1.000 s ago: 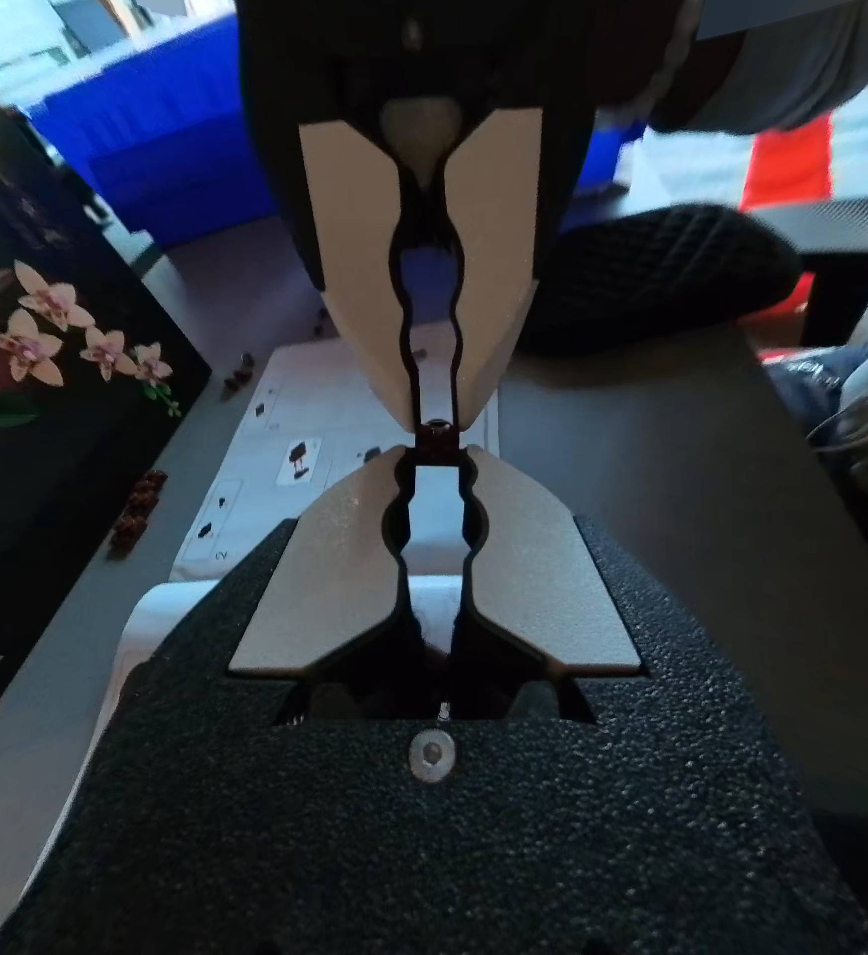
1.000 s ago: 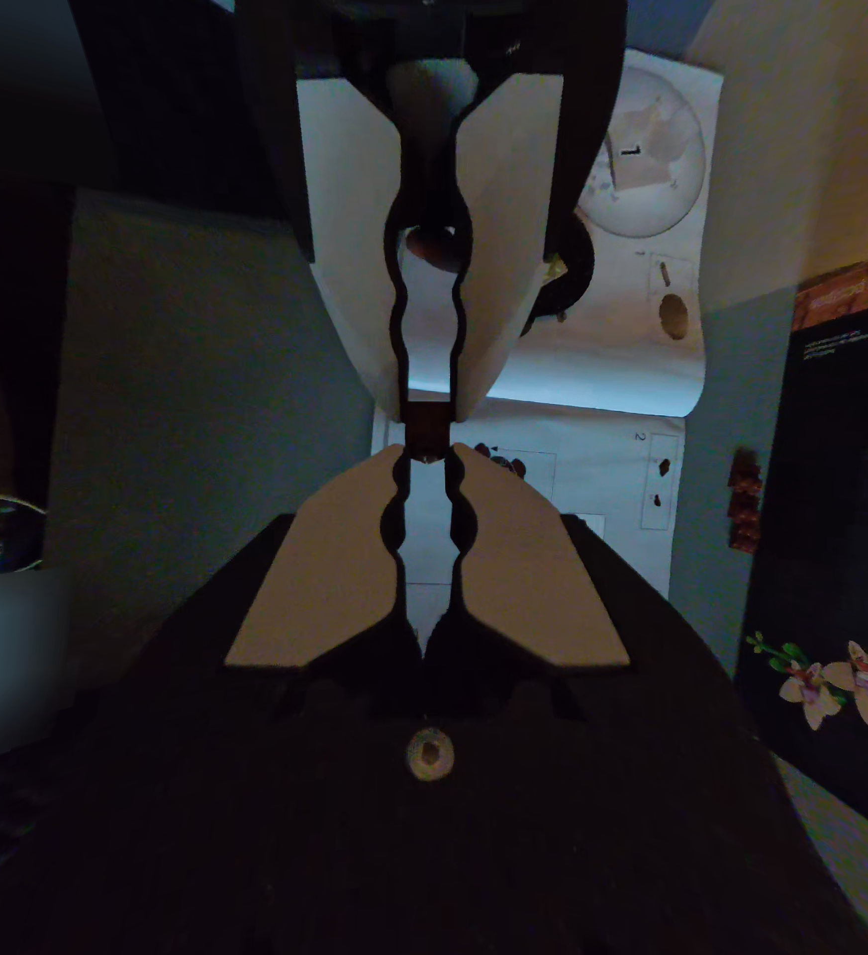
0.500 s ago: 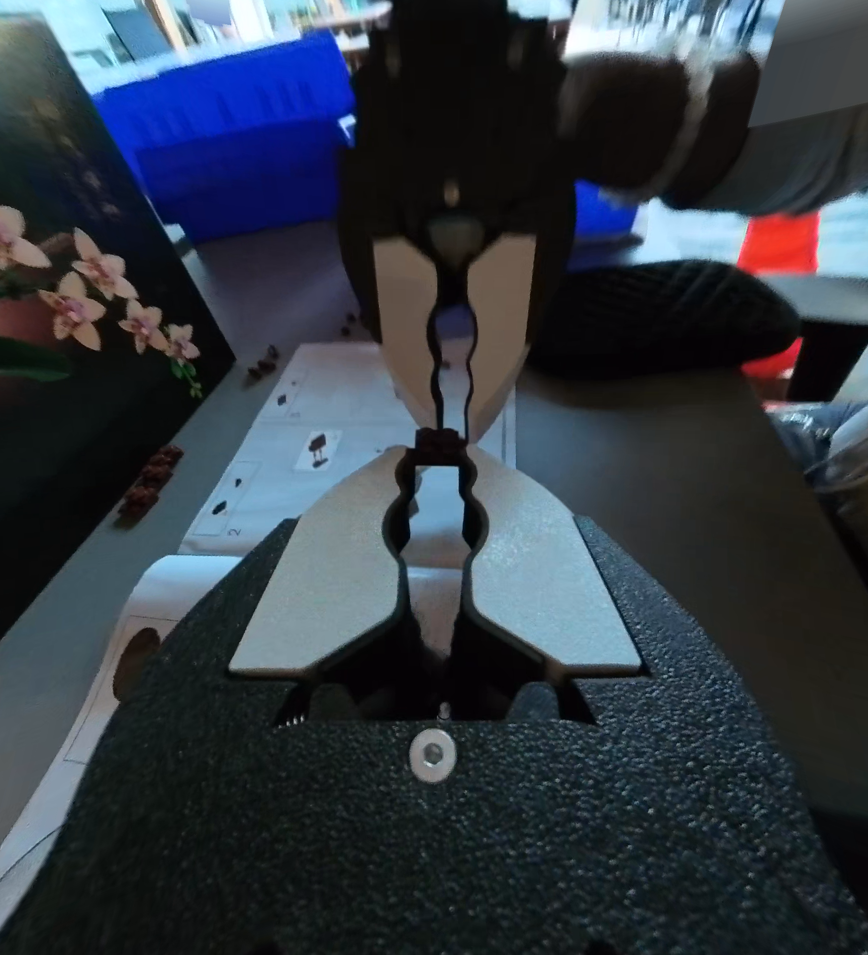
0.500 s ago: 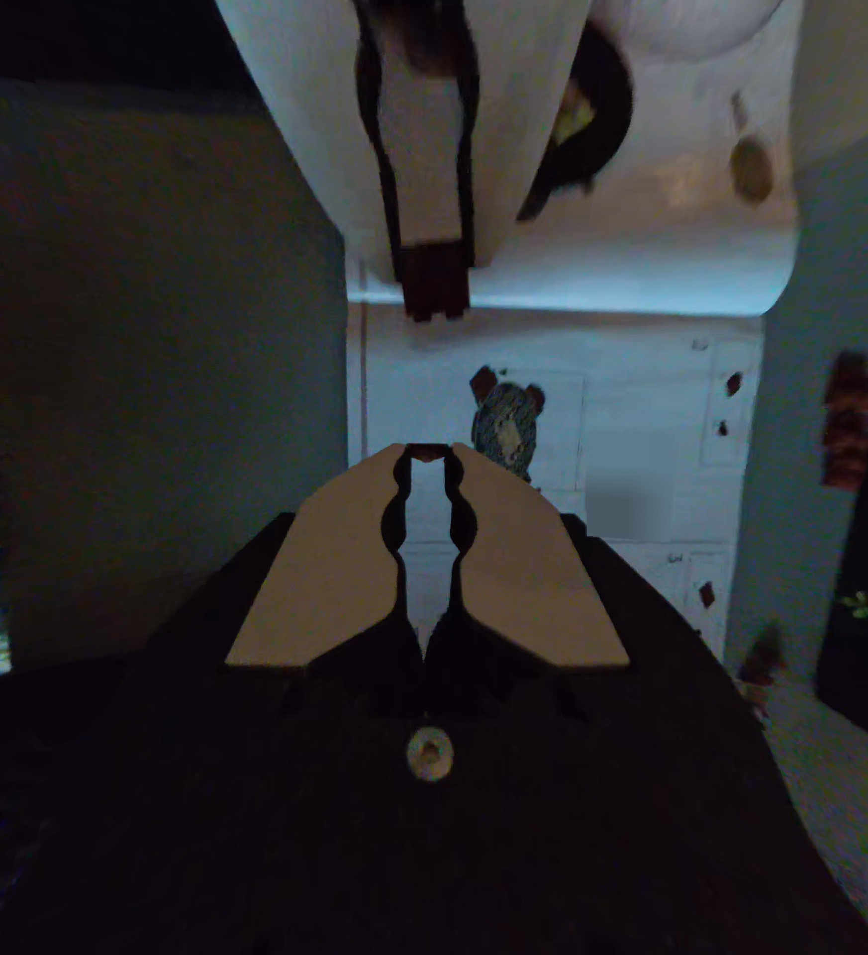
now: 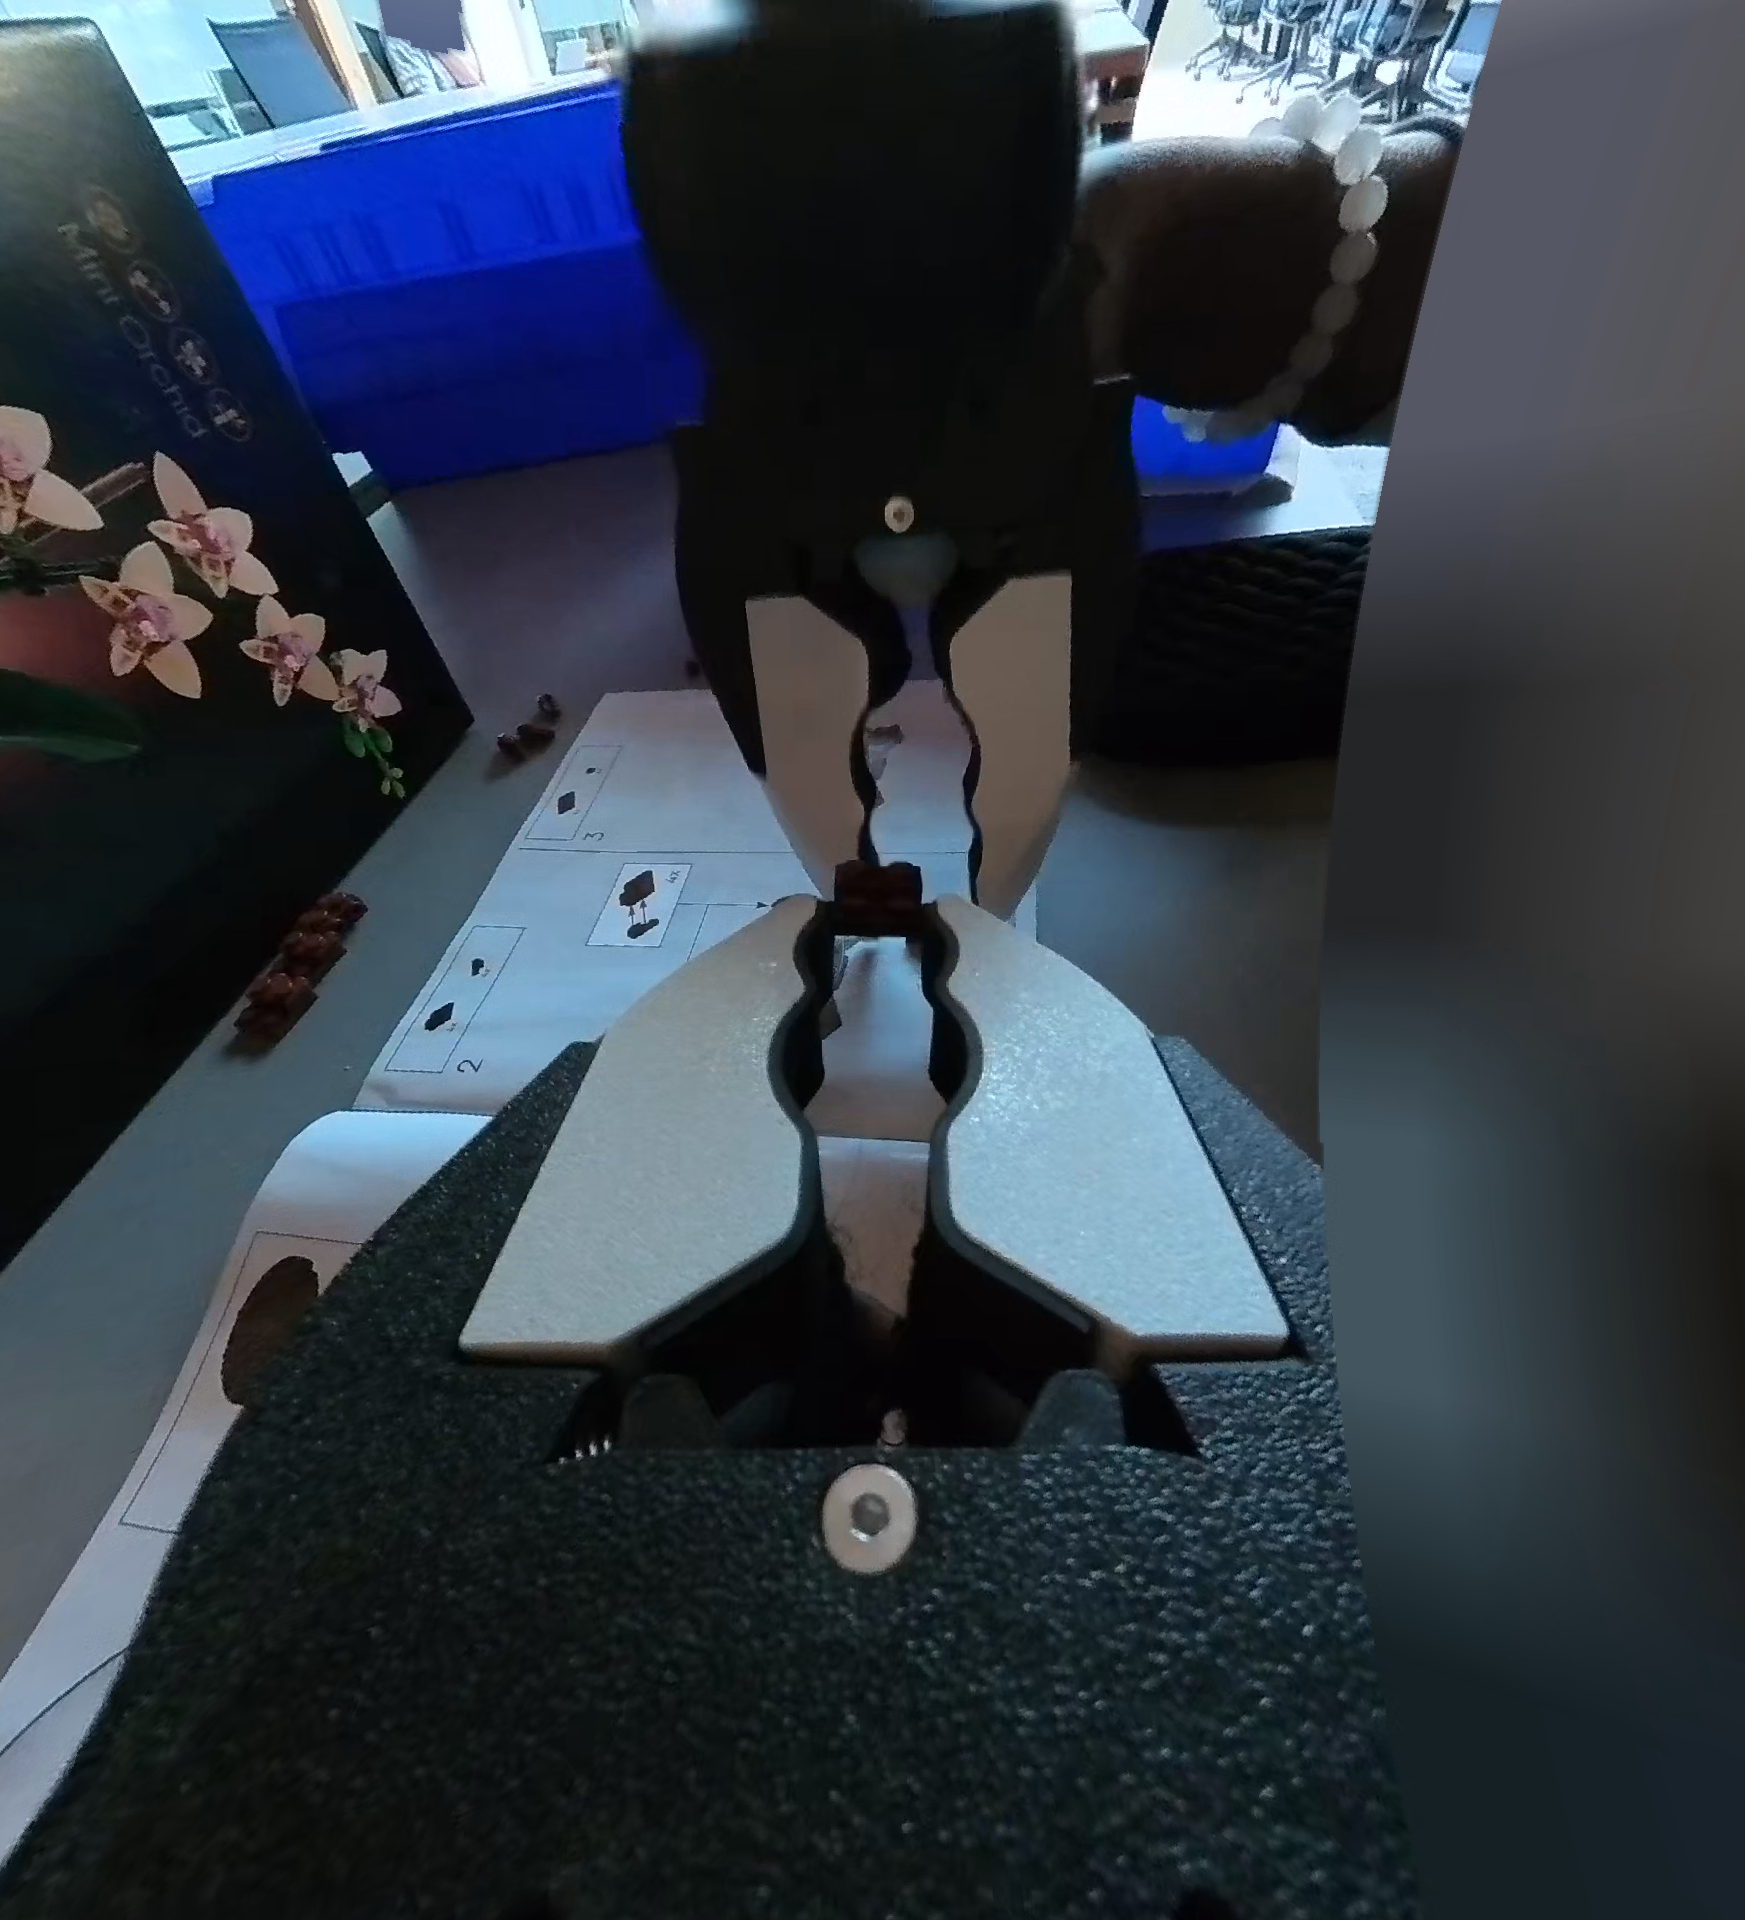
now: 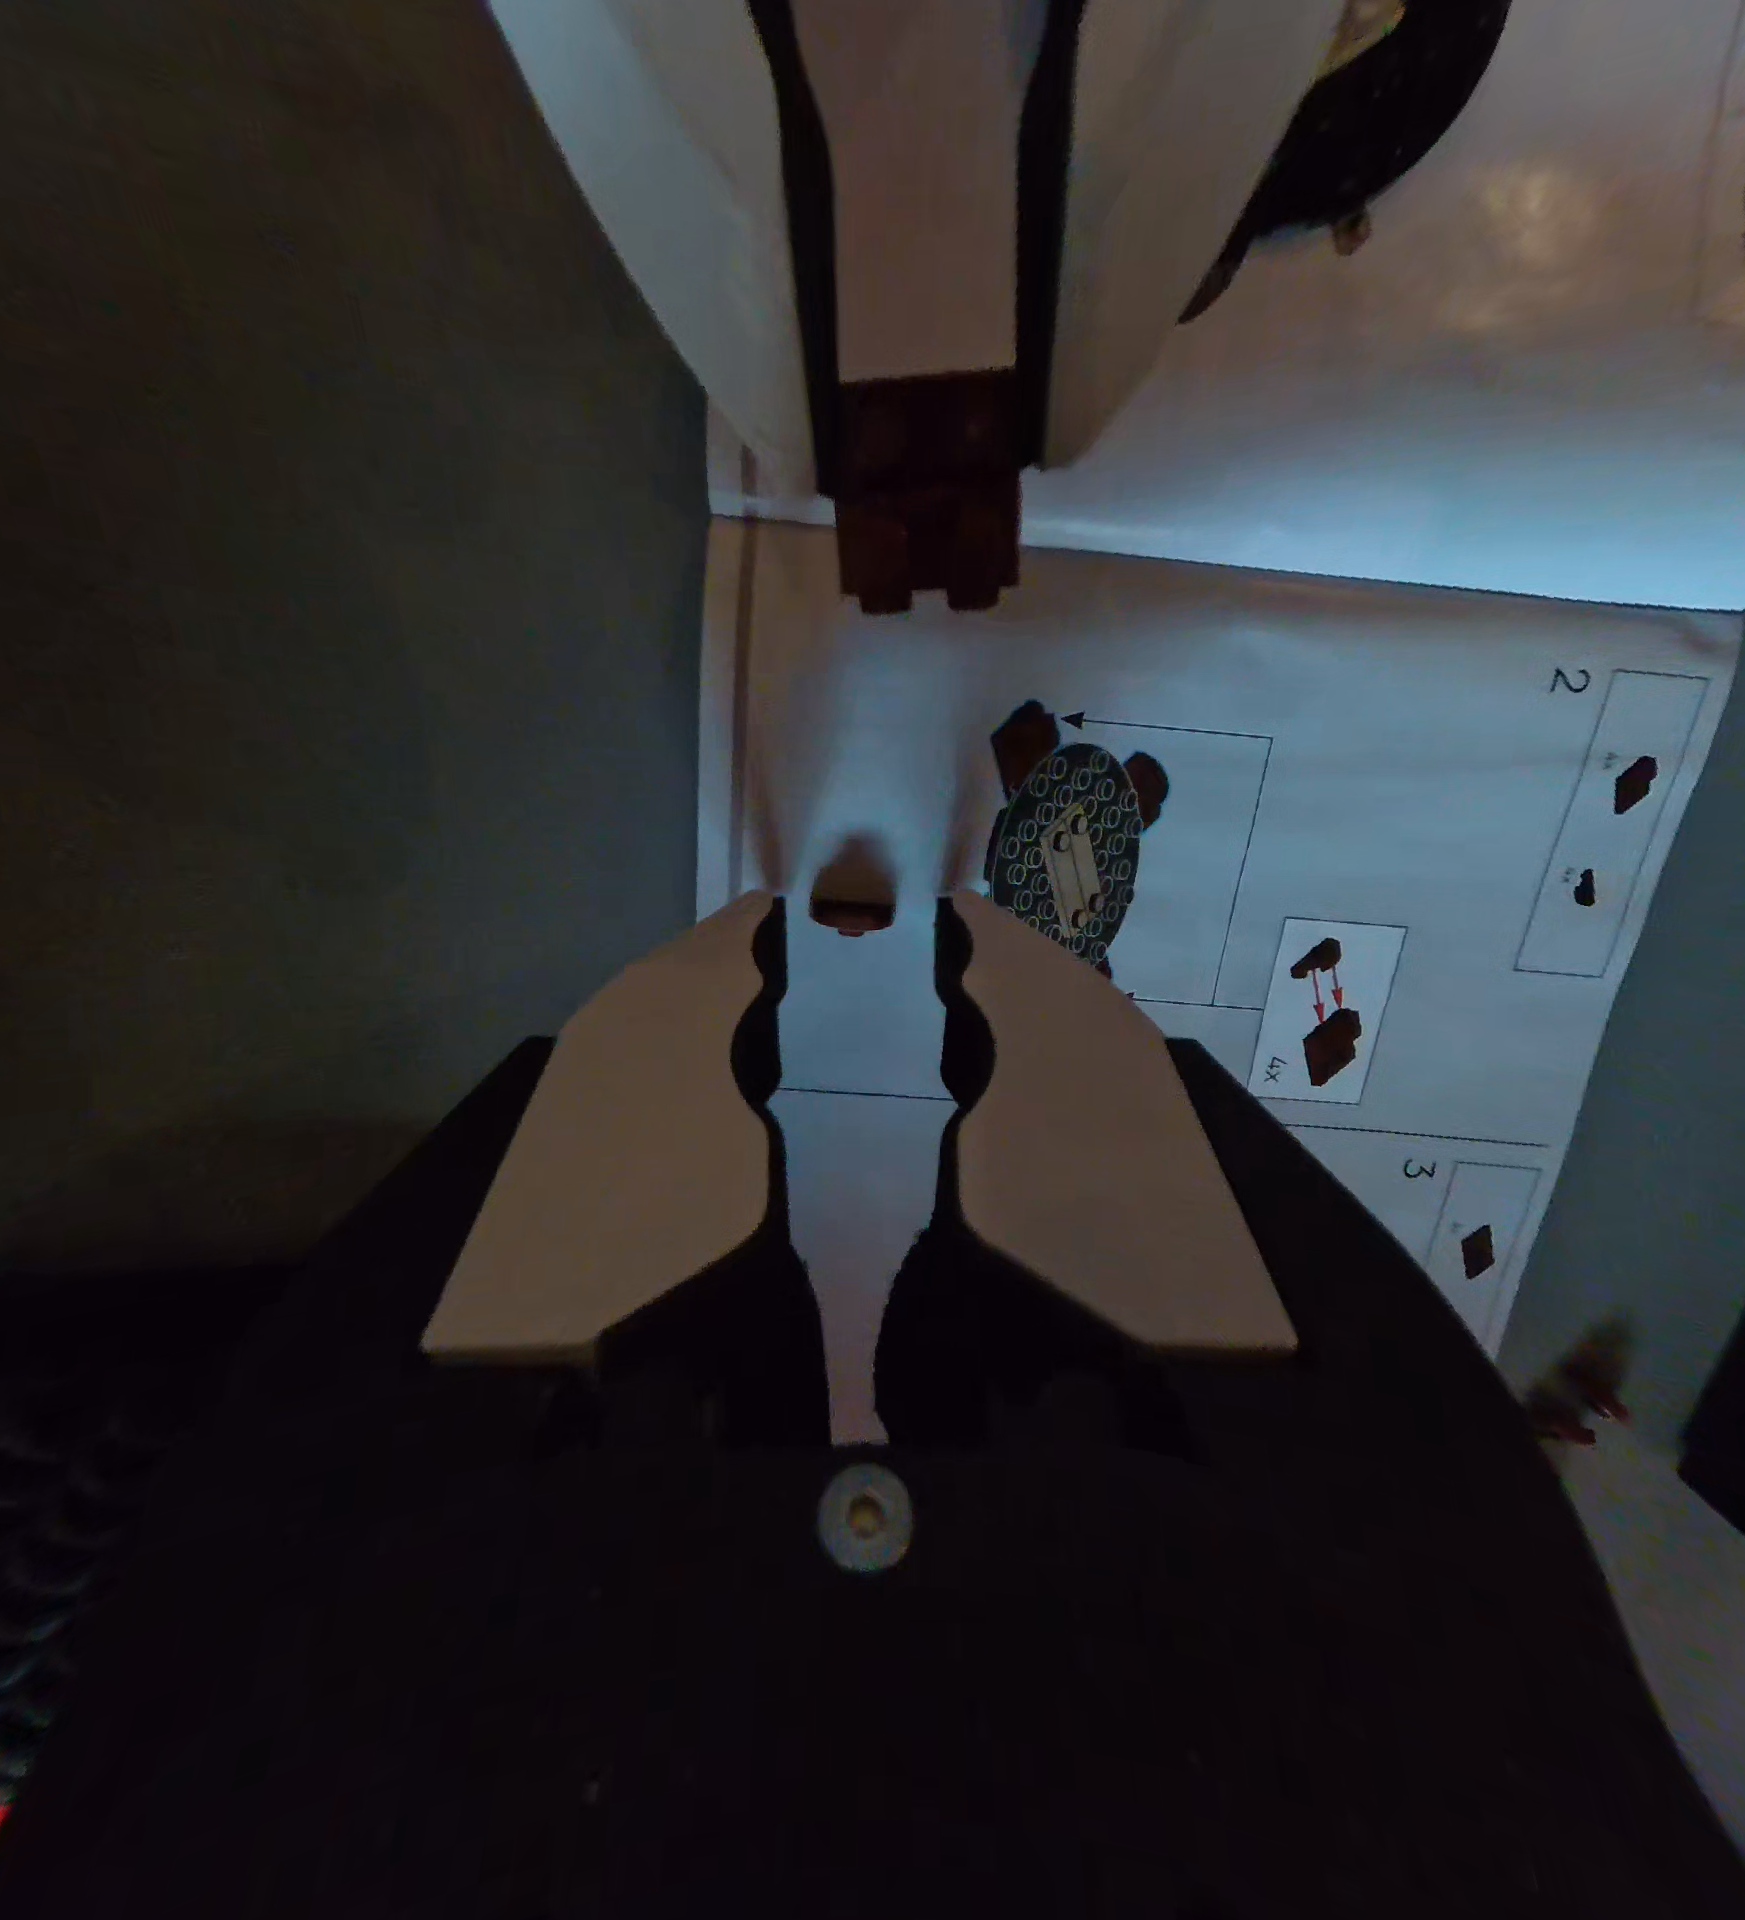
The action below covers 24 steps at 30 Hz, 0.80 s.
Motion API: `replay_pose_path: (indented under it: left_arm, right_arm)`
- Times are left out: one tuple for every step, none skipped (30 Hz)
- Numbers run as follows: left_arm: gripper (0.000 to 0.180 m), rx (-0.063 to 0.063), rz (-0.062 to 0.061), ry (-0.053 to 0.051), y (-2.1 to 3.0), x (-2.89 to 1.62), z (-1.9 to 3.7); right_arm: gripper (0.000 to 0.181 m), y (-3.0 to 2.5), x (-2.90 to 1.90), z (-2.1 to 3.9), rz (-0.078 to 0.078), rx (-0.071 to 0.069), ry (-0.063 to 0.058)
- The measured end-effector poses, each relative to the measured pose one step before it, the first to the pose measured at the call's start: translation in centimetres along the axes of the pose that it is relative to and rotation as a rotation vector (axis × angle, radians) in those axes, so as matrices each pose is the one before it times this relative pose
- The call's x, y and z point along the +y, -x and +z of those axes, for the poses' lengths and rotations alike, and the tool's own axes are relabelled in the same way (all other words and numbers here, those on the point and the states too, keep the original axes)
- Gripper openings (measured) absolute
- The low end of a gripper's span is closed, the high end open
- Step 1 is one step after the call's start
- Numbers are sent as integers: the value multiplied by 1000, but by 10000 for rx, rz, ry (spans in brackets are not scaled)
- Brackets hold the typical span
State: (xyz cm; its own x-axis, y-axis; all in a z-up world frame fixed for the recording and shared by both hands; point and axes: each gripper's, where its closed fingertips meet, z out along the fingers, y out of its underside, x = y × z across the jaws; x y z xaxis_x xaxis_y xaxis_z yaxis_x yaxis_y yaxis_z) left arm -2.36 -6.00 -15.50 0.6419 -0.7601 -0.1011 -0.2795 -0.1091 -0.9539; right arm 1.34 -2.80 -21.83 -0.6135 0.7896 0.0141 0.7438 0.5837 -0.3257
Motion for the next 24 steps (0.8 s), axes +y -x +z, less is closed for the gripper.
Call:
replay_pose_path:
  left_arm:
    - [15, 5, 19, 35, -65, 56, -16]
    - [15, 2, 26, 39, -32, 69, 33]
    - [15, 8, 13, 33, -36, 53, 34]
    - [15, 8, -6, 24, -27, 37, 30]
    - [15, 9, -12, 22, 1, 60, 59]
    - [15, 5, -6, 6, -5, 37, 41]
    - [14, 21, -9, 6, -33, 24, 45]
    - [14, 17, -9, 4, -27, 7, 27]
    - [14, 23, -8, -3, -41, -17, 6]
    - [14, 31, -8, 1, -58, -4, 13]
    - [14, 23, -1, 13, -52, 28, 18]
    - [14, 13, 10, 20, -43, 35, 44]
    - [14, 12, 10, 9, -13, 9, 31]
    - [14, 6, 3, -5, -30, 12, 4]
    - [14, -2, -2, -7, -6, 3, 31]
    - [14, -9, -10, -3, 34, 1, 30]
    - [14, -7, -9, -17, 23, -23, -13]
    - [14, 0, -9, -22, -2, -28, -21]
    - [14, -2, -8, -25, -15, -19, -29]
    - [14, 6, -11, -14, 4, -19, -15]
    - [14, 19, -2, -6, -5, 2, 13]
    - [14, -5, 3, 11, 0, 16, -14]
    - [14, 2, -5, 9, -13, -17, -51]
    - [14, 17, -1, 1, -24, 10, 3]
  right_arm:
    - [26, -7, -112, -224, 4, 42, -221]
    - [26, -10, -176, -362, 14, 50, -308]
    - [26, 31, -162, -407, 59, 7, -352]
    - [26, 15, -67, -371, 117, 9, -344]
    - [26, 33, 34, -233, 147, 15, -344]
    - [26, -1, 143, -66, 174, 49, -312]
    - [26, 115, 154, 64, 141, 32, -331]
    - [26, 50, 51, 133, 147, 109, -376]
    - [26, -31, 47, 156, 164, 164, -343]
    - [26, -129, 48, 88, 182, 186, -295]
    - [25, -73, 12, 81, 131, 104, -278]
    - [25, -46, -12, 83, 100, 51, -291]
    - [23, 9, 126, 140, 114, -27, -164]
    - [22, 52, 263, 186, 67, -69, -45]
    - [21, -78, 158, 183, 13, 43, -54]
    - [22, 61, -160, 121, -61, -29, -138]
    - [22, 113, -160, 97, -98, -72, -182]
    - [22, -92, -131, 90, -111, 46, -139]
    - [22, -102, 14, 100, -134, 36, -91]
    - [22, -24, 54, 136, -105, -15, -104]
    - [22, 34, 22, 126, -39, -42, -126]
    - [22, 46, -48, 17, -15, -49, -135]
    - [22, 44, -30, -14, 3, -48, -107]
    - [22, 27, -25, 21, 34, -42, -71]
